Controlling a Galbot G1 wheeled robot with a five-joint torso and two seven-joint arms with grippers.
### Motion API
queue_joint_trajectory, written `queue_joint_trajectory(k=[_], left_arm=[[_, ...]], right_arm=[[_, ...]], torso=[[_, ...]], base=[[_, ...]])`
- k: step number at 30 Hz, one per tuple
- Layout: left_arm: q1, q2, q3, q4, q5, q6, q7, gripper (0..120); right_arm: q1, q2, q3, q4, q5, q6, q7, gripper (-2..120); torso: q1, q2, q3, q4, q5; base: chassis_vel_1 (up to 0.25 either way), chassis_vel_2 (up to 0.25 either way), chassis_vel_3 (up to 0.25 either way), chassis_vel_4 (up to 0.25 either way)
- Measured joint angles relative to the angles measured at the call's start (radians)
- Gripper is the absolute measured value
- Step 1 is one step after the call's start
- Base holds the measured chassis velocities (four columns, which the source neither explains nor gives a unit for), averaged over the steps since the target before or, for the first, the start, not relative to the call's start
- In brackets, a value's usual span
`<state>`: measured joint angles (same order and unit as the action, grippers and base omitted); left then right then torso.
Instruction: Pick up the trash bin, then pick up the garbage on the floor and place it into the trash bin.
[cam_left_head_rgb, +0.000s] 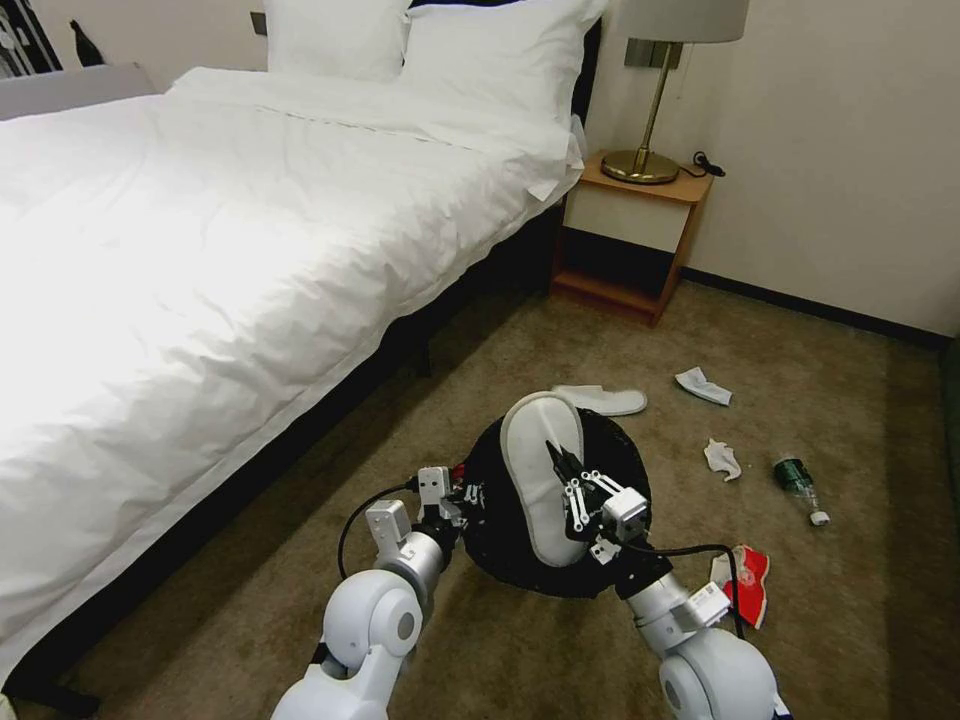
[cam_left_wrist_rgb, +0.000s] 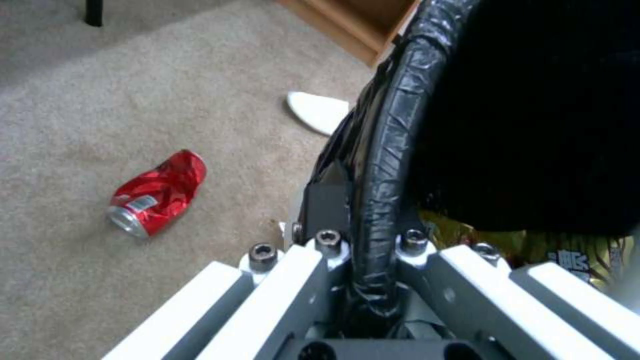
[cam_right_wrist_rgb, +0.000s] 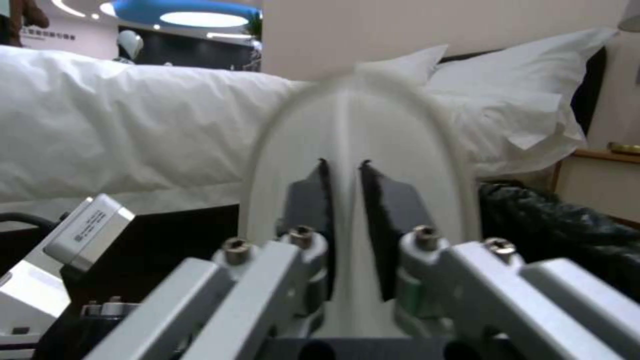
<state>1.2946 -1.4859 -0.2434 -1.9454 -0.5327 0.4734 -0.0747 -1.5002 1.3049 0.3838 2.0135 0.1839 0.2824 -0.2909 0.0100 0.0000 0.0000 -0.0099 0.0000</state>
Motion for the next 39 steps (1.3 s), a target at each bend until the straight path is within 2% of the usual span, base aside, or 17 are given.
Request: queue_joint_trajectory(k=[2, 3, 6, 7, 11, 13, 16, 18, 19, 23, 33, 39], left_arm=[[0.000, 0.000, -0.001, 0.000, -0.001, 0.000, 0.000, 0], [-0.001, 0.002, -0.004, 0.000, -0.004, 0.001, -0.001, 0], [0.001, 0.002, -0.005, 0.000, -0.004, 0.002, -0.002, 0], [0.004, 0.002, -0.004, -0.001, -0.007, 0.006, -0.005, 0], [0.011, 0.002, 0.000, -0.008, -0.011, 0.016, -0.014, 0], [0.016, 0.003, 0.003, -0.017, -0.018, 0.032, -0.027, 0], [0.017, 0.005, 0.003, -0.021, -0.020, 0.037, -0.032, 0], [0.020, 0.007, 0.002, -0.028, -0.025, 0.047, -0.042, 0], [0.020, 0.007, 0.002, -0.028, -0.025, 0.047, -0.042, 0], [0.025, 0.010, 0.001, -0.033, -0.027, 0.051, -0.047, 0], [0.026, 0.015, -0.011, -0.028, -0.044, 0.072, -0.095, 0], [0.025, 0.028, -0.024, -0.015, -0.050, 0.077, -0.108, 0]], right_arm=[[0.001, 0.000, 0.001, 0.000, 0.000, 0.000, 0.000, 20], [0.003, 0.000, 0.003, 0.000, 0.002, -0.003, 0.000, 30], [0.004, 0.000, 0.004, 0.000, 0.004, -0.004, 0.000, 35], [0.005, -0.001, 0.005, 0.001, 0.006, -0.006, 0.000, 42], [0.005, -0.002, 0.006, 0.001, 0.009, -0.006, -0.002, 51], [0.006, -0.003, 0.007, 0.001, 0.013, -0.006, -0.003, 65], [0.006, -0.003, 0.008, 0.001, 0.015, -0.007, -0.003, 70], [0.008, -0.004, 0.010, 0.003, 0.017, -0.008, -0.003, 82], [0.008, -0.004, 0.010, 0.003, 0.017, -0.008, -0.003, 82], [0.009, -0.006, 0.012, 0.007, 0.022, -0.011, -0.003, 98], [0.016, -0.026, 0.032, 0.035, 0.041, -0.027, -0.003, 100], [0.049, -0.082, 0.062, 0.101, 0.097, -0.071, 0.021, 100]], torso=[[0.000, 0.000, 0.000, 0.0000, 0.0000], [0.000, 0.000, 0.000, 0.0000, 0.0000], [0.000, 0.000, 0.000, 0.0000, 0.0000], [0.000, 0.000, 0.000, 0.0000, 0.0000], [0.000, 0.000, 0.000, 0.0000, 0.0000], [0.000, 0.000, 0.000, 0.0000, 0.0000], [0.000, 0.000, 0.000, 0.0000, 0.0000], [0.000, 0.000, 0.000, 0.0000, 0.0000], [0.000, 0.000, 0.000, 0.0000, 0.0000], [0.000, 0.000, 0.000, 0.0000, 0.0000], [0.000, 0.000, 0.000, -0.0001, 0.0001], [0.000, 0.000, 0.000, 0.0000, 0.0001]], base=[[0.000, 0.000, 0.000, 0.000], [0.000, 0.000, 0.000, 0.000], [0.000, 0.000, 0.000, 0.000], [0.000, 0.000, 0.000, 0.000], [0.000, 0.000, 0.000, 0.000], [0.000, 0.000, 0.000, 0.000], [0.000, 0.000, 0.000, 0.000], [0.000, 0.000, 0.000, 0.000], [0.000, 0.000, 0.000, 0.000], [0.000, 0.000, 0.000, 0.000], [0.000, 0.000, 0.000, 0.000], [0.000, 0.000, 0.000, 0.000]])
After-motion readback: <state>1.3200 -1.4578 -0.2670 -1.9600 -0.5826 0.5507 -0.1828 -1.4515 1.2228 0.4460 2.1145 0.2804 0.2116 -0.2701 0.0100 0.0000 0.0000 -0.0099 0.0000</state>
